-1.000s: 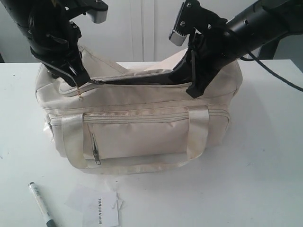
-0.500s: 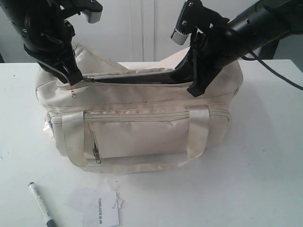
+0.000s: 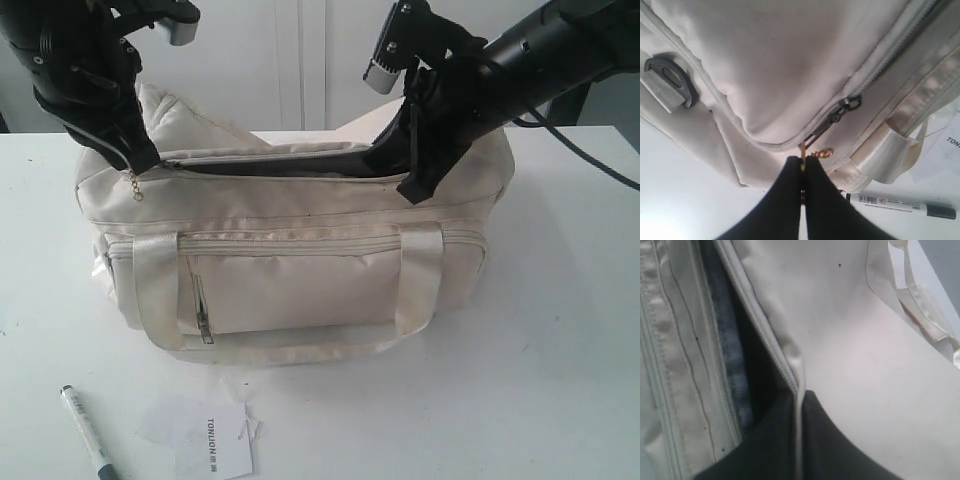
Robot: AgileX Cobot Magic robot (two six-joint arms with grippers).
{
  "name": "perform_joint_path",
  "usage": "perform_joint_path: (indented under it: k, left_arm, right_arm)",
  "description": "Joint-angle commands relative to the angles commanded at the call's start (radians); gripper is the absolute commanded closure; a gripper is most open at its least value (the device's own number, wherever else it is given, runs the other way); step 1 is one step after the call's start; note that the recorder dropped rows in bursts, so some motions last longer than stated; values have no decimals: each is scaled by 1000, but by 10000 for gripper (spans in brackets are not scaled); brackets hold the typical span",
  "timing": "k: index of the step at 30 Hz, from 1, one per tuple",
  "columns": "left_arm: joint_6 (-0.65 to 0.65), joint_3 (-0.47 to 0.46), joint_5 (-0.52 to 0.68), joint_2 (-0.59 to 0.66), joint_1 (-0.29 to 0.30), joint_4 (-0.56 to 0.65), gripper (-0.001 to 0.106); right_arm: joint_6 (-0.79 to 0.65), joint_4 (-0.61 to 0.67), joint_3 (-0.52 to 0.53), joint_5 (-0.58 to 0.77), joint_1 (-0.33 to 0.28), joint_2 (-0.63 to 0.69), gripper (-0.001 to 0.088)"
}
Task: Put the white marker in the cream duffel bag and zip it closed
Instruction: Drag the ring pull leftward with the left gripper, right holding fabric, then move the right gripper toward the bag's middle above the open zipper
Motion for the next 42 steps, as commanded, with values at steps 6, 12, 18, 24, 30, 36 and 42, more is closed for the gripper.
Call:
perform_joint_path:
  k: [6, 12, 18, 24, 30, 36, 42]
  left_arm:
    - [0, 0, 0, 0, 41, -34, 1053]
    - [4, 0, 0, 0, 45, -60, 1053]
    - [11, 0, 0, 0, 45, -100, 1053]
    - [9, 0, 0, 0, 45, -107, 1053]
    - [11, 0, 0, 0, 45, -137, 1053]
    - [13, 0, 0, 0, 45, -137, 1053]
    - [13, 0, 0, 0, 45, -137, 1053]
  right_arm:
    - [0, 0, 0, 0, 0, 0, 868]
    - [-1, 0, 0, 5, 0, 0, 868]
    - [-1, 2, 0, 26, 2, 0, 633]
    - [99, 73, 0, 74, 31, -51, 261]
    - [106, 207, -17, 26, 142, -107, 283]
    - [67, 160, -86, -4, 261, -52, 401]
    - [132, -24, -181, 6, 335, 57, 401]
